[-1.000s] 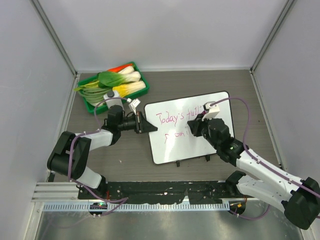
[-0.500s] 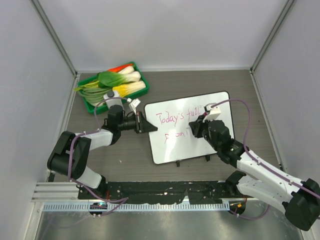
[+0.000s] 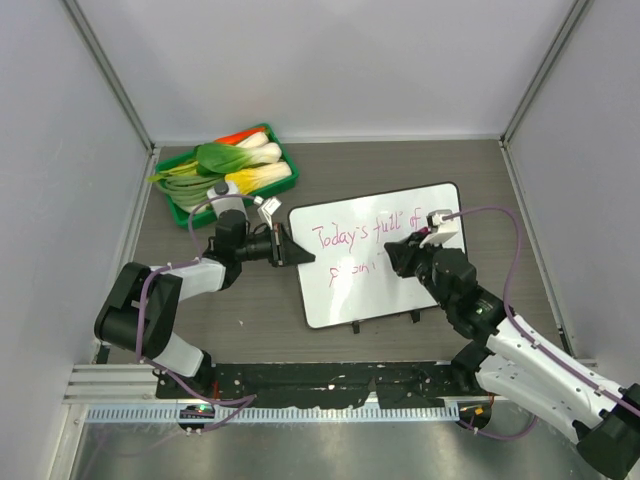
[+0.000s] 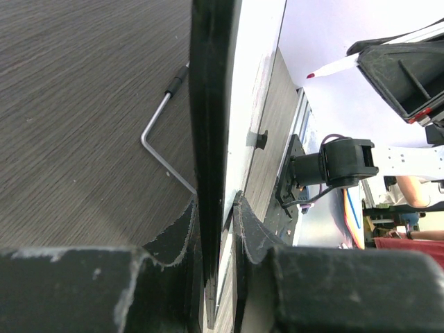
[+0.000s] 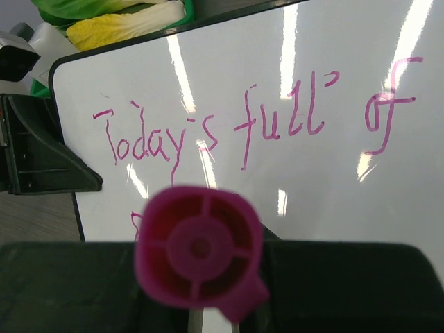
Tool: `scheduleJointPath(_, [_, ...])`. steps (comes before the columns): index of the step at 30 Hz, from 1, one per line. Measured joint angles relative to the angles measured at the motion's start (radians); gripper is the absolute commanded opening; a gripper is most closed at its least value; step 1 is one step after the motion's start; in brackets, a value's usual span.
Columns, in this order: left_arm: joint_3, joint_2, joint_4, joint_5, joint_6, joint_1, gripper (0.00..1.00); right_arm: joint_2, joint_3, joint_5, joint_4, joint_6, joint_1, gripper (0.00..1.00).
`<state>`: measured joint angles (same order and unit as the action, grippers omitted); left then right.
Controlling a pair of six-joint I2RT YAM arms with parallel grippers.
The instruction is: Write a sentence on the whiteboard
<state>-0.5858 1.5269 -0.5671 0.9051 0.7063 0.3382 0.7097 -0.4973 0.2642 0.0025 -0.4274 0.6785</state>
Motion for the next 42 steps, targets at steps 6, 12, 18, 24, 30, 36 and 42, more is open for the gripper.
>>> scheduleJointPath(6, [0.0, 0.0, 0.0, 0.0, 0.0, 0.0, 0.0, -0.003, 0.028, -0.004, -0.019, -0.025, -0.012, 0.01])
scheduleJointPath(12, [0.0, 0.0, 0.0, 0.001, 0.0, 0.0, 0.0, 0.028, 0.034, -0.005, -0.018, -0.032, -0.014, 0.01])
scheduleJointPath(18, [0.0, 0.0, 0.0, 0.002, 0.0, 0.0, 0.0, 0.051, 0.039, -0.002, -0.01, -0.039, -0.015, 0.01])
scheduleJointPath(24, [0.0, 0.0, 0.001, 0.003, -0.001, 0.0, 0.0, 0.071, 0.042, 0.016, 0.011, -0.043, -0.015, 0.01])
scheduleJointPath(30, [0.0, 0.0, 0.002, 0.003, -0.001, 0.0, 0.0, 0.082, 0.055, 0.031, 0.019, -0.046, -0.015, 0.01])
scheduleJointPath(36, [0.0, 0.0, 0.002, 0.003, -0.001, 0.0, 0.0, 0.082, 0.055, 0.041, 0.019, -0.046, -0.015, 0.01])
scheduleJointPath(42, [0.0, 0.0, 0.004, 0.002, -0.001, 0.0, 0.0, 0.098, 0.055, 0.02, 0.043, -0.046, -0.015, 0.01])
